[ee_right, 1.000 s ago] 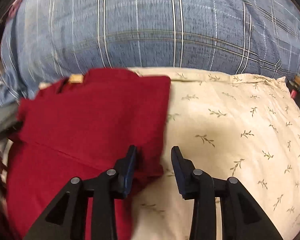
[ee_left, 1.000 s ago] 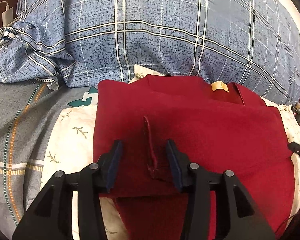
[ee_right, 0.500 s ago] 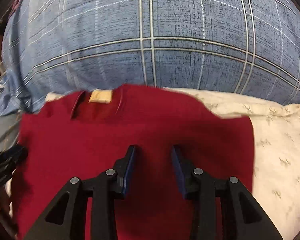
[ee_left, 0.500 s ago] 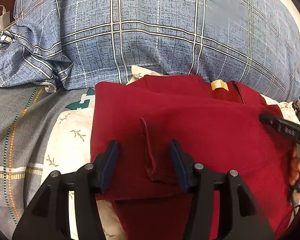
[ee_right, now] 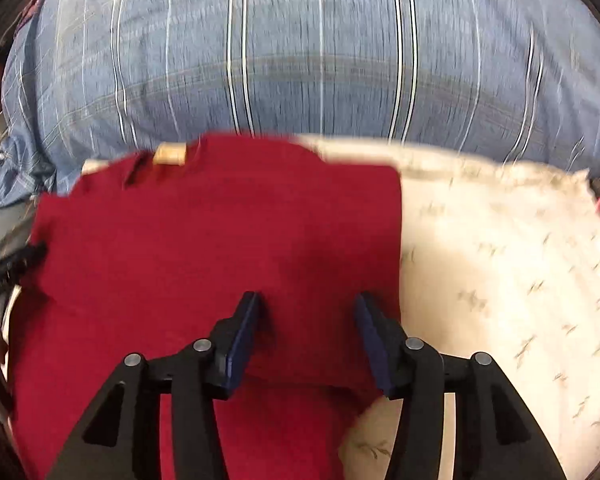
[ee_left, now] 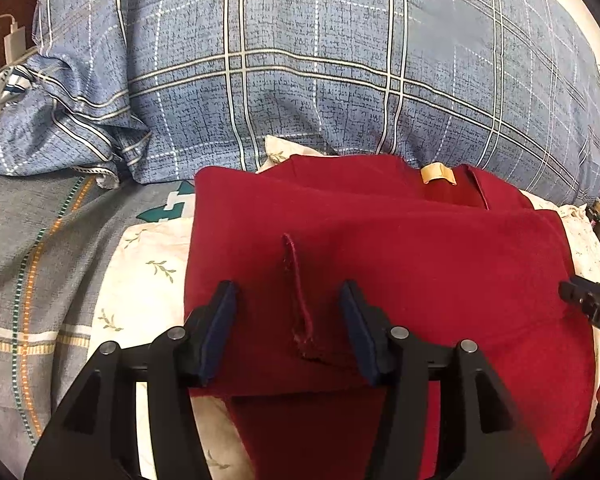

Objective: Fold small clothes

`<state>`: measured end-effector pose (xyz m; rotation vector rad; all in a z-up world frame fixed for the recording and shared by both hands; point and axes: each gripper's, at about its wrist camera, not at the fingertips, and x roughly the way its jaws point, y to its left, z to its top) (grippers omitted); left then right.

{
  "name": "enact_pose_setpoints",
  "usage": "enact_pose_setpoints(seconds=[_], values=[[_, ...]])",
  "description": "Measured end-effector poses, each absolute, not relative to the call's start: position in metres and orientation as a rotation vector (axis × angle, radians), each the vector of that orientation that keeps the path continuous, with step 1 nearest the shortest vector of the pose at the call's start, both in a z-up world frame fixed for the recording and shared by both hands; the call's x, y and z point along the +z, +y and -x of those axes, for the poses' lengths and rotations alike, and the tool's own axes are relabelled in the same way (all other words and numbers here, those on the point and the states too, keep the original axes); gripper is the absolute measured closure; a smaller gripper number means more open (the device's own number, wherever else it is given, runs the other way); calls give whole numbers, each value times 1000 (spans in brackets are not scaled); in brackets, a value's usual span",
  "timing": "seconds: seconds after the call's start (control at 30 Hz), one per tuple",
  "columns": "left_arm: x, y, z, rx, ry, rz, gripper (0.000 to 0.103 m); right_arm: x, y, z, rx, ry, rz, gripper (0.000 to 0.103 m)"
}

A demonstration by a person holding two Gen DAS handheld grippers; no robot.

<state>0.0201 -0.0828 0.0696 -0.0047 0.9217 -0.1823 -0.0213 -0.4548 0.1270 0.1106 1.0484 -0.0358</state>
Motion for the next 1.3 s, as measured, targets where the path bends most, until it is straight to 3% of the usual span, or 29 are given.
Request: enact_pose_setpoints(seconds=[0.37, 0.47, 1.3], values=[[108, -72, 43, -164, 893, -11, 29, 169, -453, 74, 22, 1026, -125, 46], [108, -63, 59, -168, 912, 33, 29, 171, -455, 83, 12, 1020, -119, 39], [99, -55, 38, -161, 954, 143, 29, 156, -422, 73, 58, 987, -165, 39]])
